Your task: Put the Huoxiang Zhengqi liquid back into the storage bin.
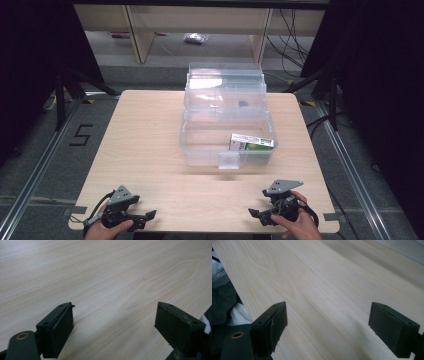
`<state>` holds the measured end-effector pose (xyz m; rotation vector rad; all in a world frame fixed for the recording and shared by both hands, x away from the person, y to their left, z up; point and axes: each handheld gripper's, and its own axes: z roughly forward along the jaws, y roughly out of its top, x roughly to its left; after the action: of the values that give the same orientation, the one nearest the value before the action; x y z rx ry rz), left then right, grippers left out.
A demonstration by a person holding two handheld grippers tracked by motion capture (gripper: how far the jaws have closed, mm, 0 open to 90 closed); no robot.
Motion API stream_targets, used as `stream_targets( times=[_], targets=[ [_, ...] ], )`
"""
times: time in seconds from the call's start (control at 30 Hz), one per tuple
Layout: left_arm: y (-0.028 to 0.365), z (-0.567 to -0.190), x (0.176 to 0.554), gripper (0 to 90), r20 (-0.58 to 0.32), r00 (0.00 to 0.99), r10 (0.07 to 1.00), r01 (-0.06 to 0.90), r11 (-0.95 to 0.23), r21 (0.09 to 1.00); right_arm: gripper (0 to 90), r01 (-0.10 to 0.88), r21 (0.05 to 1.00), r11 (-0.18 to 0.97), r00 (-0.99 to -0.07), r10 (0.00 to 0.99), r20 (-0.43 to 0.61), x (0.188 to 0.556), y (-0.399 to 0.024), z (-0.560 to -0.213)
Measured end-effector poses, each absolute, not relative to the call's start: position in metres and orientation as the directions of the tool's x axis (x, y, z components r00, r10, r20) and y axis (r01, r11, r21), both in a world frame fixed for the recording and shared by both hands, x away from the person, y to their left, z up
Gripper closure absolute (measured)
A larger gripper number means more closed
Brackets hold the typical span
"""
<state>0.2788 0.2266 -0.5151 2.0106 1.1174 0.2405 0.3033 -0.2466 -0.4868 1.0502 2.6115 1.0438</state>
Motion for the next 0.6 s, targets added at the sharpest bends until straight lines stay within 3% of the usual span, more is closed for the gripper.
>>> stream_targets(
  times=[0.6],
  targets=[
    [0.2266, -0.5156, 0.2790, 14.8, -0.207, 0.592, 0.779, 0.623, -0.279, 0.731, 16.7, 0.561, 0.652, 0.510, -0.731, 0.675, 0.100, 0.3013, -0.2434, -0.4895]
  ],
)
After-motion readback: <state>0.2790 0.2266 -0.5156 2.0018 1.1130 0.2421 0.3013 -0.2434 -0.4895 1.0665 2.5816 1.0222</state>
